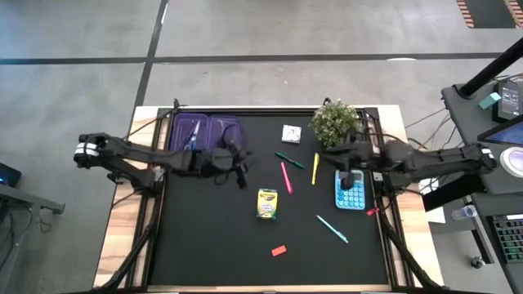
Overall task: Pack school essentials
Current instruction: Put the pink pen into the purple supply box
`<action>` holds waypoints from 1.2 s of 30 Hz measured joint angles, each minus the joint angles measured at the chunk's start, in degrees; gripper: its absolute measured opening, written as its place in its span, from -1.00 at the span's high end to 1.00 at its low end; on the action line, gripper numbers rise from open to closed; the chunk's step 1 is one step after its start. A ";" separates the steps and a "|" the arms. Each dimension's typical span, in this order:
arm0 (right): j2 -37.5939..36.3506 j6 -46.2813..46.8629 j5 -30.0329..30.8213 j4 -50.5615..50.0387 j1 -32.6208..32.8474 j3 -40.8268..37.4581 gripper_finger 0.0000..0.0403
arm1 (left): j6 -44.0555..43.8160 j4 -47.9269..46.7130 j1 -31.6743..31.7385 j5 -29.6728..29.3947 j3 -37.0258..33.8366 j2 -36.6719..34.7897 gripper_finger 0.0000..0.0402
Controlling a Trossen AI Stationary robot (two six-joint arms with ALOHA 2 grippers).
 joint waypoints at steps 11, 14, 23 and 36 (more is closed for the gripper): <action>22.30 23.54 0.79 -21.72 -0.02 13.47 0.72 | 0.74 22.85 -6.36 0.95 -11.16 0.00 0.35; 28.50 29.14 4.48 -23.67 -0.02 15.13 0.72 | 0.59 25.04 -6.32 0.91 -12.83 -0.22 0.35; 46.94 38.52 7.47 -42.85 -2.08 28.41 0.82 | 1.07 24.91 -6.32 0.92 -12.68 -1.35 0.35; 62.48 38.18 3.86 -46.41 -3.15 39.83 0.81 | 1.19 21.81 -7.08 0.91 -12.88 -6.16 0.35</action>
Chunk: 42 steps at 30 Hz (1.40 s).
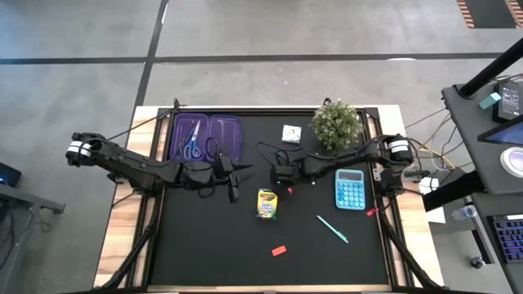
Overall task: Pack school essentials
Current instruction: Put the pink pen into the purple supply box
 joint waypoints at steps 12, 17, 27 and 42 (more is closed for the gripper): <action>1.80 0.49 -0.95 -0.43 -3.21 1.37 0.23 | 0.76 -0.94 -0.86 0.02 -0.01 -1.67 0.35; 3.21 0.89 -0.97 0.52 -3.24 1.14 0.08 | 1.19 -0.88 -0.94 0.00 -0.01 -1.64 0.35; 4.88 0.27 -1.52 2.05 -3.21 0.92 0.28 | 2.99 -0.72 -0.98 0.00 -0.01 -2.13 0.35; 3.41 -10.72 -1.16 2.41 -1.11 0.38 0.90 | 2.45 -0.31 -2.79 0.00 -0.01 -2.24 0.35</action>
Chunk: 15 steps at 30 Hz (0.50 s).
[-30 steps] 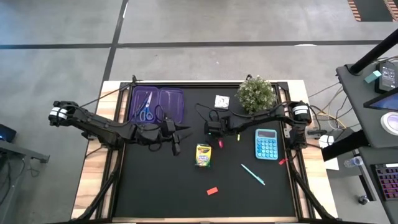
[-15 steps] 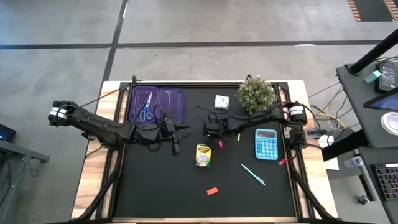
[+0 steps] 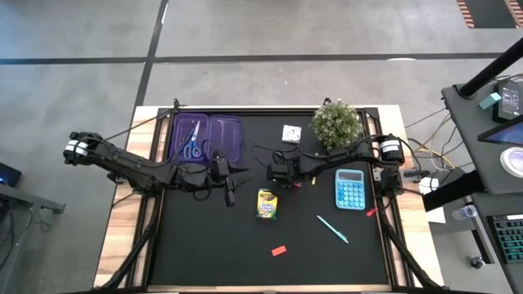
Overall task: Pack school essentials
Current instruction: Put the pink pen into the purple supply box
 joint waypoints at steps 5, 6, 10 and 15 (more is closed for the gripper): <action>-5.87 -5.19 2.43 1.57 3.49 -1.80 0.90 | 0.00 0.48 -1.41 0.00 0.00 0.04 0.35; -7.31 -6.29 2.69 2.74 4.09 -2.56 0.90 | -0.01 0.76 -1.54 0.00 0.00 0.32 0.35; -14.66 -9.97 2.83 9.28 6.16 -7.50 0.90 | 0.05 2.55 -2.23 0.00 -0.09 1.54 0.35; -26.11 -15.22 2.81 24.85 7.97 -17.73 0.91 | 0.07 5.78 -2.43 0.00 -0.13 3.89 0.35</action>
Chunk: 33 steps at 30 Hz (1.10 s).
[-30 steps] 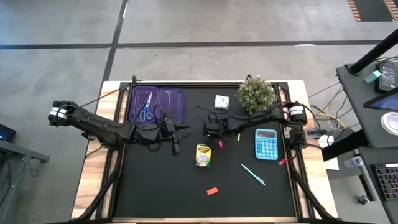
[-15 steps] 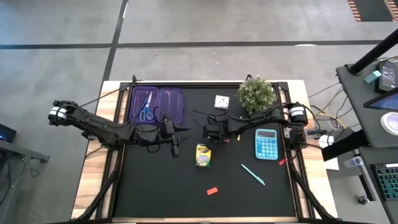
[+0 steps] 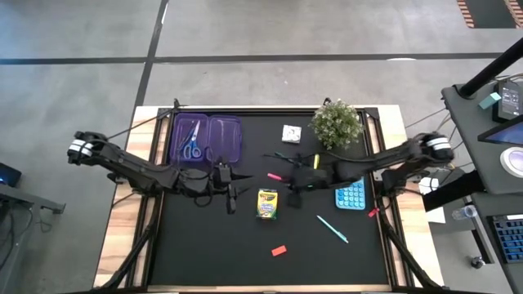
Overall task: Pack school essentials
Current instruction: Put the pink pen into the purple supply box
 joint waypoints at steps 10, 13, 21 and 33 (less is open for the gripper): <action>-11.22 -11.25 -3.78 36.21 0.55 -17.73 0.91 | 4.46 13.27 0.05 0.05 0.00 7.04 0.35; -11.19 -11.75 -7.86 44.24 0.55 -20.19 0.91 | 5.08 18.31 0.07 0.29 0.00 9.69 0.35; -9.02 -10.77 -12.08 52.43 0.66 -21.90 0.91 | 8.41 33.15 0.04 7.13 0.00 17.55 0.35; -6.11 -10.79 -13.18 55.19 2.09 -21.92 0.91 | 10.86 51.56 0.57 8.87 0.35 26.34 0.35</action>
